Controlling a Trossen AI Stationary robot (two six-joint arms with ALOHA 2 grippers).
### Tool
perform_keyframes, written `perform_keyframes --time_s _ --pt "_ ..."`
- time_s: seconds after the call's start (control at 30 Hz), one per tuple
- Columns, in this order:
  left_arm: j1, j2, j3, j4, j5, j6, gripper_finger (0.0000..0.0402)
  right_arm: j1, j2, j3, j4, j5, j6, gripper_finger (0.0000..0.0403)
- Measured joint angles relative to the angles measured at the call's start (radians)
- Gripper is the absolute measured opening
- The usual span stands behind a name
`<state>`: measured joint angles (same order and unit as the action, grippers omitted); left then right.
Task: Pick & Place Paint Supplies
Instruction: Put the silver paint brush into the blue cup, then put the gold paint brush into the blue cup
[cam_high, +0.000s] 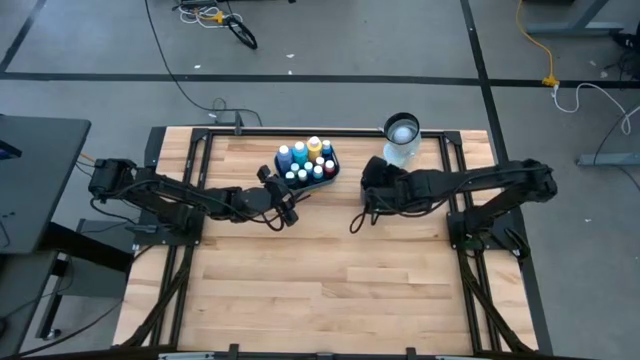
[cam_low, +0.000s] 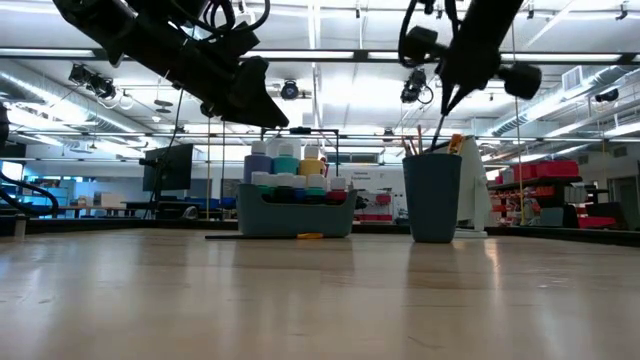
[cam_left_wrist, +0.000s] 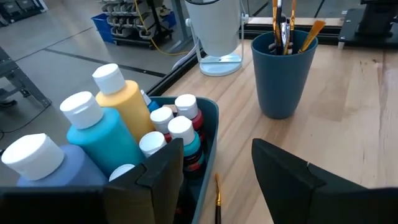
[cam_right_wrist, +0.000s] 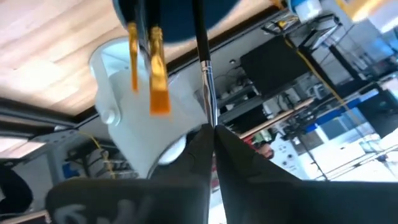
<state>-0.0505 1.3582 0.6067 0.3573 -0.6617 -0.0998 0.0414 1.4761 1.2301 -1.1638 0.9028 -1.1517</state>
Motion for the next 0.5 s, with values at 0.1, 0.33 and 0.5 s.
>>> perform_keyframes --time_s 0.1,0.33,0.5 --pt "0.000 0.000 0.000 0.000 0.000 -0.002 0.0199 0.000 0.000 -0.058 0.075 0.003 -0.039 0.0022" --pt "0.000 0.000 0.000 -0.043 0.014 -0.112 0.0199 0.000 0.000 -0.147 0.150 0.005 -0.081 0.0046" --pt "0.000 0.001 0.000 -0.163 0.030 -0.203 0.0199 0.002 0.000 -0.153 0.225 0.003 0.002 0.0067"
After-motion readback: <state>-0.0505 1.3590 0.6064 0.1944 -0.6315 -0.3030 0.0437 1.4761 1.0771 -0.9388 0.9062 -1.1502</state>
